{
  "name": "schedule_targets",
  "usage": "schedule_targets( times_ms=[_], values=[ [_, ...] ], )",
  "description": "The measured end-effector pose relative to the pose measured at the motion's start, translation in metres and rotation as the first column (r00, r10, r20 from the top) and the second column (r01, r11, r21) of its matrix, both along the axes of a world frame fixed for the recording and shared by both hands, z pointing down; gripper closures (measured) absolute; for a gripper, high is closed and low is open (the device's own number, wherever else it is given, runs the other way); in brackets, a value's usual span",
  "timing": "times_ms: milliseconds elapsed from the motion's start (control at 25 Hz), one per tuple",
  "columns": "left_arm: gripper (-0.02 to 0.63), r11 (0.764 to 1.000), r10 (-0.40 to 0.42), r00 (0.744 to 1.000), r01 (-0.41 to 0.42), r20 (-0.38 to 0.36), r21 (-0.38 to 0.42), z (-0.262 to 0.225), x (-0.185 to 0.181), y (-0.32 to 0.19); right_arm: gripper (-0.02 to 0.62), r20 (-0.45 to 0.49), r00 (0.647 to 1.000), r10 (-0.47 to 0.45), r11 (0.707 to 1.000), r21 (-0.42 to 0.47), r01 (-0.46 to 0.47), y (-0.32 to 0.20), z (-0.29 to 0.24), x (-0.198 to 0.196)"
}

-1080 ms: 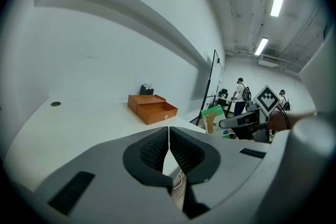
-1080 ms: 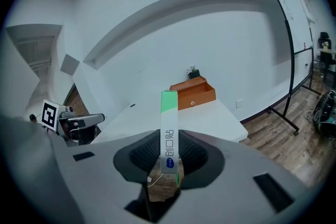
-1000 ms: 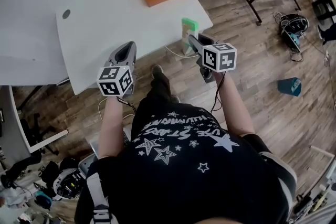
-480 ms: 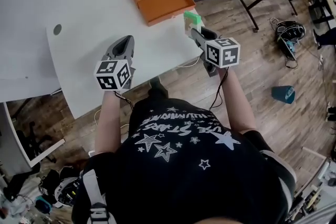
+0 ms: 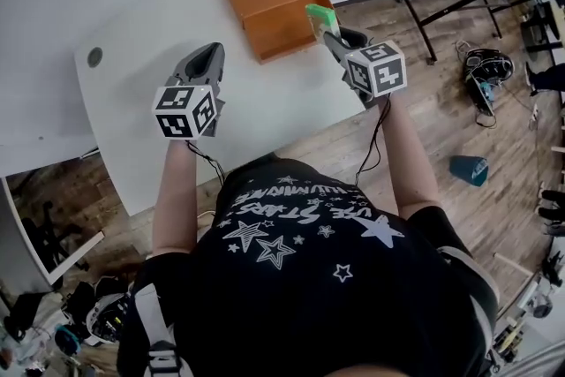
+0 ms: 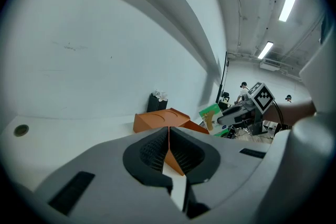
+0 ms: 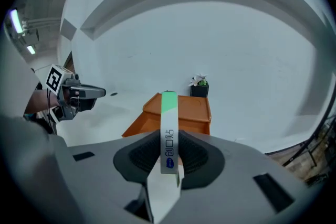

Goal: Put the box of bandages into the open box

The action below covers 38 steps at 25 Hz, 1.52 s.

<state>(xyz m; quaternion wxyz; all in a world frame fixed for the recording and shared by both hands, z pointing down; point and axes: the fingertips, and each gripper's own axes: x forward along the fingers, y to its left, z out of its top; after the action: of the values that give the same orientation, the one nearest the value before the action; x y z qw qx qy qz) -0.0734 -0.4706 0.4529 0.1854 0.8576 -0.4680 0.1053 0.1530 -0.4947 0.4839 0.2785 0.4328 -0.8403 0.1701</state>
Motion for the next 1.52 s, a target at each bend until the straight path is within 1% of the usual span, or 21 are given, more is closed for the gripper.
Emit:
schedule_targets(
  times_ms=[160,480,640,760,1000,1160,1320,1400,1520],
  values=[
    [0.581,1.0,0.001,1.0,-0.001,0.006,-0.003,0.003,-0.007,-0.015,0.48,-0.099,0.992,-0.083,0.997,-0.01,0.082,-0.021,0.007,-0.014],
    [0.581,0.999,0.007,1.0,-0.007,-0.017,-0.038,0.02,-0.017,-0.03,0.48,-0.147,0.973,-0.176,0.984,-0.036,0.172,-0.043,0.019,-0.047],
    [0.581,0.999,0.004,1.0,-0.005,-0.03,-0.053,0.029,-0.021,-0.039,0.482,-0.19,0.947,-0.261,0.965,-0.061,0.253,-0.048,0.028,-0.065],
    [0.581,0.998,-0.001,0.999,-0.002,-0.036,-0.062,0.034,-0.024,-0.043,0.48,-0.23,0.926,-0.3,0.954,-0.088,0.287,-0.049,0.039,-0.074],
    [0.581,0.997,-0.008,0.999,0.004,-0.043,-0.075,0.044,-0.032,-0.052,0.48,-0.242,0.917,-0.317,0.948,-0.118,0.296,-0.056,0.06,-0.085],
    [0.581,0.996,-0.01,0.999,0.007,-0.046,-0.086,0.047,-0.035,-0.052,0.48,-0.243,0.92,-0.309,0.95,-0.123,0.287,-0.057,0.068,-0.091],
    [0.581,0.996,-0.011,0.999,0.006,-0.049,-0.092,0.047,-0.036,-0.049,0.48,-0.275,0.912,-0.306,0.951,-0.131,0.279,-0.056,0.076,-0.09],
    [0.581,0.996,-0.011,0.999,0.007,-0.051,-0.094,0.049,-0.034,-0.051,0.48,-0.288,0.909,-0.303,0.952,-0.126,0.278,-0.06,0.081,-0.088],
    [0.581,0.996,-0.014,0.999,0.009,-0.05,-0.093,0.047,-0.035,-0.049,0.48,-0.28,0.916,-0.288,0.957,-0.105,0.269,-0.061,0.078,-0.089]
  ],
)
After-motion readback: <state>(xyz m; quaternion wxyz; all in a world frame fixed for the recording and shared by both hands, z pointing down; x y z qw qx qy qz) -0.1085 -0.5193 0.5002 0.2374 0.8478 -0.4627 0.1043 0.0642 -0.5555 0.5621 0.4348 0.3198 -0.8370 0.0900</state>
